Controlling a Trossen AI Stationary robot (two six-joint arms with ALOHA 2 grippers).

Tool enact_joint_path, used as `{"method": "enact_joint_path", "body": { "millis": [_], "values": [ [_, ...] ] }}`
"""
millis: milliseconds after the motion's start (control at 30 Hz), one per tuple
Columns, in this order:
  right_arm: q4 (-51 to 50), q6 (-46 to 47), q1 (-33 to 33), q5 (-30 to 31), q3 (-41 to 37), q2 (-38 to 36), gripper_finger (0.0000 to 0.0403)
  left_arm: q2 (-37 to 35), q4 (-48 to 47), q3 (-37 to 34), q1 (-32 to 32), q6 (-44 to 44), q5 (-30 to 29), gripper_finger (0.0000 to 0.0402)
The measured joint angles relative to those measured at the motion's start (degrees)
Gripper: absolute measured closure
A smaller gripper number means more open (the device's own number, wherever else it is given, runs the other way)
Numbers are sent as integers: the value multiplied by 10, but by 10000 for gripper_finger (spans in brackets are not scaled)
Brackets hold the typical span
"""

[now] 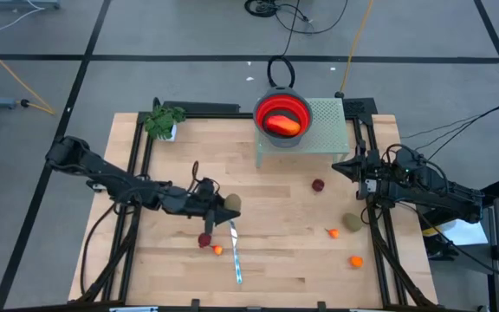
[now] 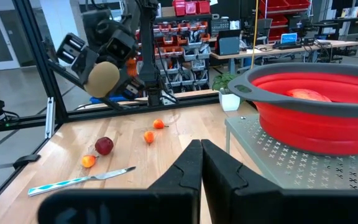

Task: Pick & Place Fruit
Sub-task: Put the kiwi into the red strainer bowl on the shelf

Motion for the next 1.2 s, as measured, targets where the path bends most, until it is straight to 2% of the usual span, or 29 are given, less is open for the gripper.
{"method": "enact_joint_path", "body": {
  "millis": [333, 567, 767, 867, 1067, 1200],
  "values": [
    [0, 0, 0, 0, 0, 0, 403, 0, 203, -68, 0, 43, 0, 224],
    [1, 0, 0, 0, 0, 0, 403, 0, 332, -73, 0, 52, 0, 201],
    [3, 0, 0, 0, 0, 0, 403, 0, 444, -73, 0, 106, 15, 221],
    [3, 0, 0, 0, 0, 0, 403, 0, 478, -73, 0, 117, 33, 223],
    [3, 0, 0, 0, 0, 0, 403, 0, 523, -73, 0, 134, 61, 193],
    [2, 0, 0, 0, 0, 0, 403, 0, 524, -72, 0, 159, 61, 203]
  ]
}}
